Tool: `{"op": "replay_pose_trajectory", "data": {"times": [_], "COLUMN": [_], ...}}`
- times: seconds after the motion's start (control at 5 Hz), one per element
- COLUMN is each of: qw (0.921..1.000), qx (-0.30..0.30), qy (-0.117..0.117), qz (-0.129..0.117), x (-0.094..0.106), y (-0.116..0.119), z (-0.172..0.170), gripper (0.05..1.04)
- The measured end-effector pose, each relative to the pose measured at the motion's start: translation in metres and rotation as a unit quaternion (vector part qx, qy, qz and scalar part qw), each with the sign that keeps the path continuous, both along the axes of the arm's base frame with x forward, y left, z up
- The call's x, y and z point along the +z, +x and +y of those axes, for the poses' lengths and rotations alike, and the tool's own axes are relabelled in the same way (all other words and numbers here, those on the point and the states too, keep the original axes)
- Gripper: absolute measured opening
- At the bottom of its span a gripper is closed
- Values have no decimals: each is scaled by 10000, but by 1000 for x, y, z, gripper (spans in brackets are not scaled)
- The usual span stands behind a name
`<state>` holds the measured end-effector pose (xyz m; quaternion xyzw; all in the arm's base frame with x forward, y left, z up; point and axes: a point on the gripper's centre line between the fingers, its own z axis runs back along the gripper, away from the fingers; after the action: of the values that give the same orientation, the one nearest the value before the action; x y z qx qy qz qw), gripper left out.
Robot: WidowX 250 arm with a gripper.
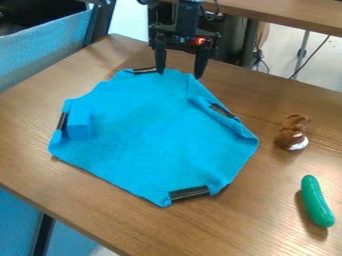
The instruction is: Pick the blue figure on the left edge of the cloth
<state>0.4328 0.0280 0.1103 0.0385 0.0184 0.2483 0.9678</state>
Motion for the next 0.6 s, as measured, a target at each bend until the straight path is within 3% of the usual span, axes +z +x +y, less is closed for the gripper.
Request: {"op": "replay_pose_trajectory", "data": {"times": [0.2,0.6], "qw": [9997,9991], "qx": [1,-13], "qy": [-33,-283], "qz": [260,321], "x": [-21,-55], "y": [-2,-12], "z": [-1,30], "gripper": [1000,1000]}}
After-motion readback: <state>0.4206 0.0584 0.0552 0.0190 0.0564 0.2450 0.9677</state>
